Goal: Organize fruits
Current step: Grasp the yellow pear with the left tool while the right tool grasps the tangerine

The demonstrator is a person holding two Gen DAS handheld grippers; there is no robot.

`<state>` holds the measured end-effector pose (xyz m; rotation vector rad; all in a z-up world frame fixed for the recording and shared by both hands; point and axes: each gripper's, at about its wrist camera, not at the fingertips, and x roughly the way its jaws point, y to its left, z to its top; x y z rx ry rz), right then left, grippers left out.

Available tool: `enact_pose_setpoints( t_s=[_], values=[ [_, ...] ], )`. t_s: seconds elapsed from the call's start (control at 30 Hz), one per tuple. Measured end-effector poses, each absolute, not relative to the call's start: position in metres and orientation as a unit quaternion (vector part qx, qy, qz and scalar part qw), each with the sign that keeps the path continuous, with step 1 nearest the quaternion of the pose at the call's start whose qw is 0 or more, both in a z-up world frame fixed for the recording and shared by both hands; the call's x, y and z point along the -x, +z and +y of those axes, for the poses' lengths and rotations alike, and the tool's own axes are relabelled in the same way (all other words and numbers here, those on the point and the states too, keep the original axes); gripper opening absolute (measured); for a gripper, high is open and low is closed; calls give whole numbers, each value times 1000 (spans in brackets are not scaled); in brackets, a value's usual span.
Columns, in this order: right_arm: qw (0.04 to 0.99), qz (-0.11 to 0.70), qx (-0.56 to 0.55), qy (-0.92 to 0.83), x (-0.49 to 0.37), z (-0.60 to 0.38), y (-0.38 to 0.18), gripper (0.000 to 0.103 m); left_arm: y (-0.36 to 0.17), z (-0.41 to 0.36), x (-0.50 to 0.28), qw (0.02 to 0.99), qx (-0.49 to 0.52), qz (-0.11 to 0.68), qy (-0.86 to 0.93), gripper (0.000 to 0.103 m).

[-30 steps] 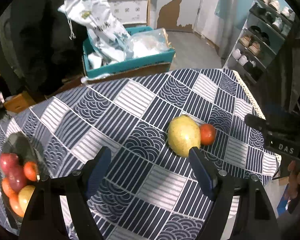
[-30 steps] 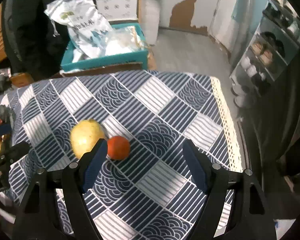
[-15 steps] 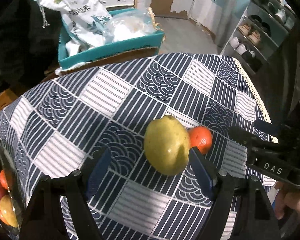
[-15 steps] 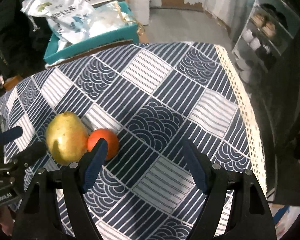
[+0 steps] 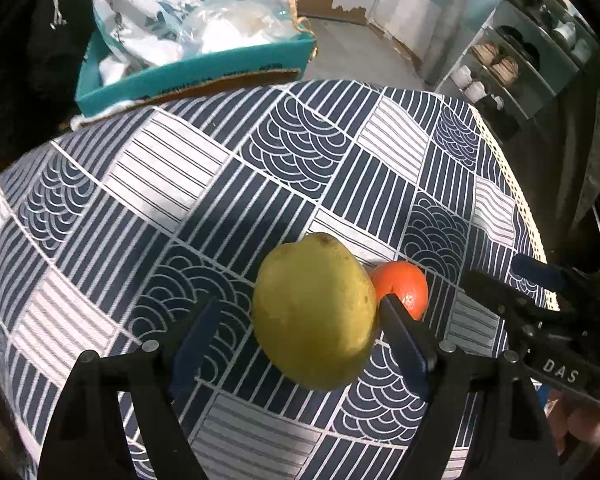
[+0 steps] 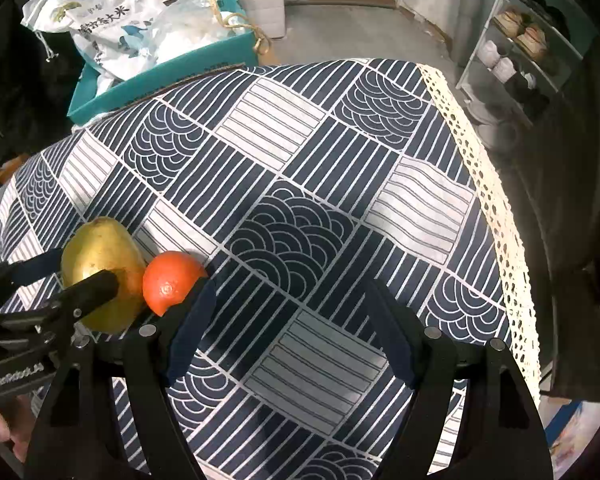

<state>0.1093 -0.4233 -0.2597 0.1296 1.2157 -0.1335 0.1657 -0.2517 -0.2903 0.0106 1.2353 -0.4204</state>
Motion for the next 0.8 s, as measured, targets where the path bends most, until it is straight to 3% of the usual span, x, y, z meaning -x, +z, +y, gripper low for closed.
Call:
enact_pose_setpoints(
  t_s=[0.07, 0.13, 0.17, 0.8],
  values=[
    [817, 570, -61, -64, -109, -425, -260, 78, -296, -252, -168, 788, 6, 583, -199, 82],
    [816, 571, -64, -64, -109, -427, -260, 78, -299, -252, -167, 783, 24, 585, -210, 71],
    [816, 571, -68, -64, -109, -428, -260, 78, -300, -252, -166, 781, 29, 585, -217, 70],
    [826, 561, -59, 14, -122, -385, -262, 78, -291, -198, -154, 808, -33, 565, -164, 69]
  ],
)
